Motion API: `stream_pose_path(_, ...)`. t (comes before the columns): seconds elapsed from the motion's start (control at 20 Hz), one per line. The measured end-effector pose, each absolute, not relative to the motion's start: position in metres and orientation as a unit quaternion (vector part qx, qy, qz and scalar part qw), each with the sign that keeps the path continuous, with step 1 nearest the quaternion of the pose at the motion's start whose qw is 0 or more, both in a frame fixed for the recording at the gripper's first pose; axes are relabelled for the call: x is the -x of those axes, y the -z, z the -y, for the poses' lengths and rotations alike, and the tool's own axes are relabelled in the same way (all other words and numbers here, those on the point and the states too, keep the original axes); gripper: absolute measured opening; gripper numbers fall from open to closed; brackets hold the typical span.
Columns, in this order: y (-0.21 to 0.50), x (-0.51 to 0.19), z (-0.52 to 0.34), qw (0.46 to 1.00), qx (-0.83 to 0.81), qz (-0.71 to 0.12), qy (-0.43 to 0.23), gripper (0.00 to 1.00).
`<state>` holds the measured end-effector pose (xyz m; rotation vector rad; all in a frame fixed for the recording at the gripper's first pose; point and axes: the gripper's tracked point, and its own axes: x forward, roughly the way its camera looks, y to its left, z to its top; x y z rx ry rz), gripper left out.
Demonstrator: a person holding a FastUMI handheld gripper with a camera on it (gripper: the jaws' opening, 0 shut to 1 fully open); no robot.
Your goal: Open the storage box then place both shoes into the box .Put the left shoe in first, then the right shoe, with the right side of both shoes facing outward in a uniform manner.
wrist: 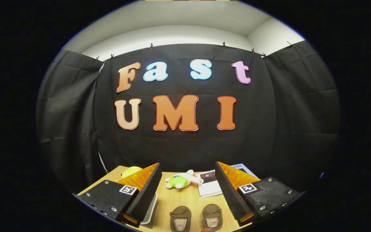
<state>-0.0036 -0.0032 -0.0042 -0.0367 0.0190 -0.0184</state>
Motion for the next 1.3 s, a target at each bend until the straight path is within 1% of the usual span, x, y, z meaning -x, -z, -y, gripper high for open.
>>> stream_pose_path(0.45,0.014,0.006,0.006,1.0,0.007,-0.015,0.0,0.99)
stream_pose_path(0.55,0.022,0.003,0.006,1.0,-0.01,-0.02,-0.006,0.99)
stream_pose_path(0.65,0.035,0.001,-0.002,0.999,-0.032,-0.034,-0.025,0.99)
stream_pose_path(0.9,0.079,-0.009,-0.028,0.988,-0.101,-0.083,-0.085,0.99)
stream_pose_path(1.1,0.131,-0.013,-0.053,0.96,-0.196,-0.148,-0.134,0.98)
stream_pose_path(1.3,0.188,-0.019,-0.066,0.933,-0.252,-0.208,-0.152,0.98)
